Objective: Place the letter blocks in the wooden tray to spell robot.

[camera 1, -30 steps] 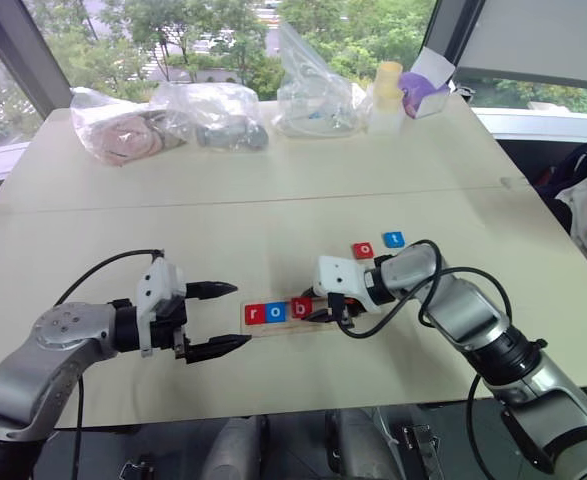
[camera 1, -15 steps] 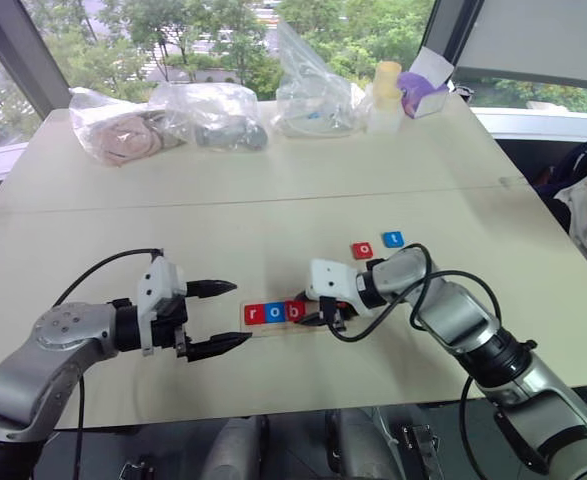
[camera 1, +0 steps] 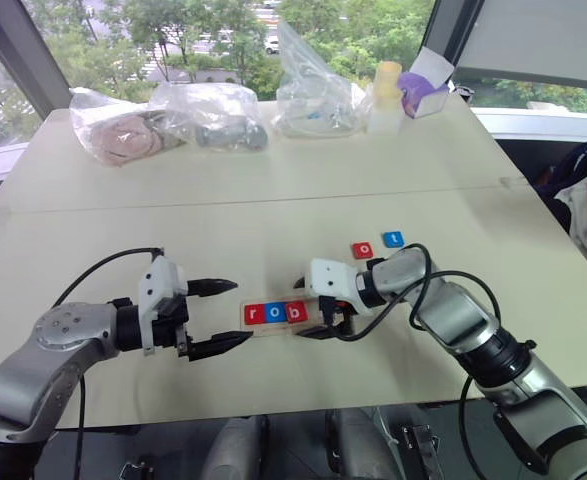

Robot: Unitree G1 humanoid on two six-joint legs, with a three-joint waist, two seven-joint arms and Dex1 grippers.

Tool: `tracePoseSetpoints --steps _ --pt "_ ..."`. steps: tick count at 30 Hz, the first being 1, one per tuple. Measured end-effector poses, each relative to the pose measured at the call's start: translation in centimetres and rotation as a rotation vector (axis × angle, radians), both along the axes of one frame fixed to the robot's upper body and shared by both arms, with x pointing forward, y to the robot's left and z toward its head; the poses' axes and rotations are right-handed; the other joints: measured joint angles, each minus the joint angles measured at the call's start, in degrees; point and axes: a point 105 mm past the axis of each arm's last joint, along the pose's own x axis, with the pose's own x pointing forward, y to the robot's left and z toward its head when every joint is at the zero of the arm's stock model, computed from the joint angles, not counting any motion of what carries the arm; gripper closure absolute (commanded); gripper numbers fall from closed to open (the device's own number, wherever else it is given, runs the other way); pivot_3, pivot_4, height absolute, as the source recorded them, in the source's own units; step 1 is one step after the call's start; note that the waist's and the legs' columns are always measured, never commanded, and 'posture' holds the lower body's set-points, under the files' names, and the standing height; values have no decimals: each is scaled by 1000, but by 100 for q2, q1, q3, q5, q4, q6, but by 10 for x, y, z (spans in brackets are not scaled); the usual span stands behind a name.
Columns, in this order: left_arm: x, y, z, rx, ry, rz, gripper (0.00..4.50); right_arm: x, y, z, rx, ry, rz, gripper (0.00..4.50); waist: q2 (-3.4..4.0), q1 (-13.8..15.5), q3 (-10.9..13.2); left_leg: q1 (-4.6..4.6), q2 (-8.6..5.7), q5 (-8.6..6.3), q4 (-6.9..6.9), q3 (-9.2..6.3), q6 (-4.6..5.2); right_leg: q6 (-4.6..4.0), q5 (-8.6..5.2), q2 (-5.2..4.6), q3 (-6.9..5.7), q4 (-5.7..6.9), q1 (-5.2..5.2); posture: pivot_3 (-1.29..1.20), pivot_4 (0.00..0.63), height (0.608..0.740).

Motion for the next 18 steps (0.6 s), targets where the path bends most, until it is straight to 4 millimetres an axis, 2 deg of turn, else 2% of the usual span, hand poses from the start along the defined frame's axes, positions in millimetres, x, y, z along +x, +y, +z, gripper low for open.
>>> tracePoseSetpoints --steps 11,18 --pt "0 -1 0 -1 2 -4 0 18 4 -6 37 -17 -72 27 0 -5 0 2 0 1 0 1 -1 4 2 1 0 3 0 0 150 740" --pt "0 -2 0 -1 5 -3 0 17 3 -6 37 23 -74 27 1 1 0 2 -1 2 0 0 -2 4 2 1 0 6 0 0 150 740"
